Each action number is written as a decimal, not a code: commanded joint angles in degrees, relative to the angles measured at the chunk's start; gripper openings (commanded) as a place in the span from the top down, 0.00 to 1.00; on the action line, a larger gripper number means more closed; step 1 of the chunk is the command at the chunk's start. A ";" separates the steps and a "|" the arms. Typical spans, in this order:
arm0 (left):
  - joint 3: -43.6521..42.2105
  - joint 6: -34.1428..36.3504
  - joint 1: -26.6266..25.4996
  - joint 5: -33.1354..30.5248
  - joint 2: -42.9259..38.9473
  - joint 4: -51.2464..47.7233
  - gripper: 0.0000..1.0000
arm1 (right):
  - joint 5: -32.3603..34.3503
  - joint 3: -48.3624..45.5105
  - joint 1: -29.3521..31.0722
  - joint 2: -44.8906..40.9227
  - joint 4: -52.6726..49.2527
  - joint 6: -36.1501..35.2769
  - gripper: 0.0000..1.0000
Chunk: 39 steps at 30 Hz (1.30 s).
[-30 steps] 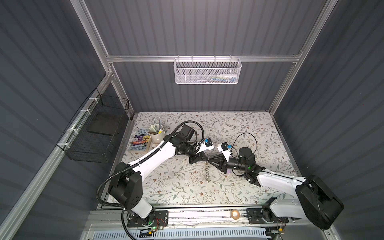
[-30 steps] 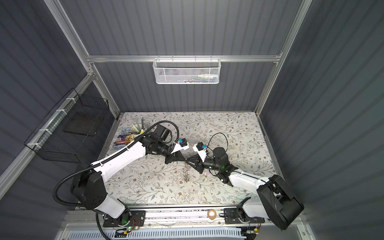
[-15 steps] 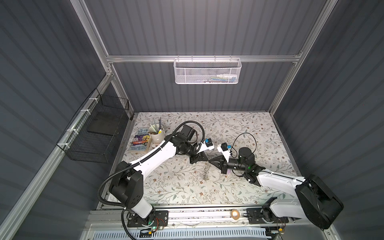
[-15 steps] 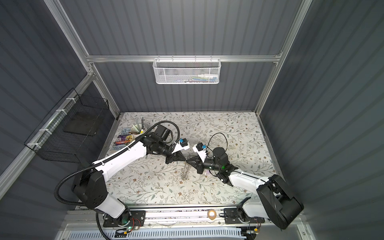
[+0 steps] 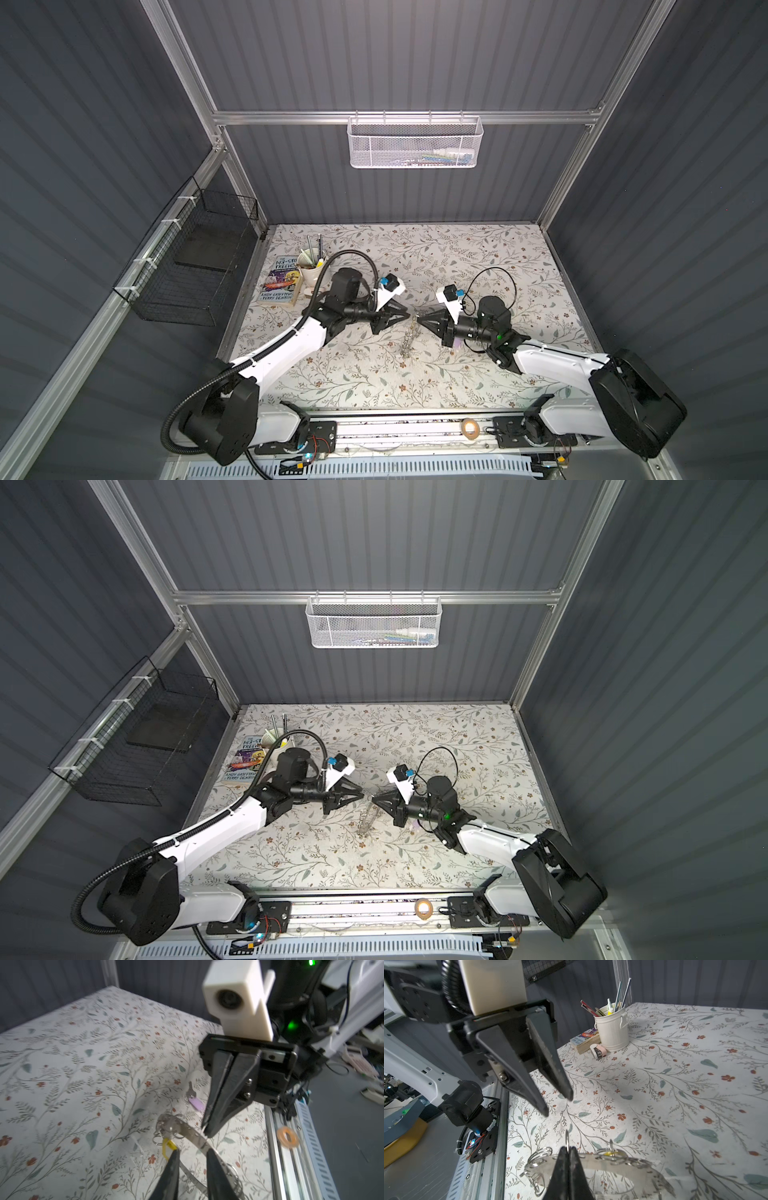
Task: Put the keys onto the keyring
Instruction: 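Return both grippers to face each other holding the plate upright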
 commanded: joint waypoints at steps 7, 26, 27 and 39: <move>-14.00 -18.04 0.49 1.45 -2.31 35.08 0.60 | -1.35 -2.28 0.02 -0.08 9.61 2.38 1.00; -11.55 -17.61 -3.70 6.45 8.32 41.61 0.65 | -4.38 -3.66 0.00 1.72 17.60 5.58 1.00; -11.53 -17.74 -3.79 6.50 8.54 41.88 0.66 | -4.39 -3.58 -0.01 1.75 17.62 5.66 1.00; -10.65 -18.67 -4.23 7.78 10.22 42.29 0.89 | -4.92 -3.25 -0.02 1.94 17.02 5.77 1.00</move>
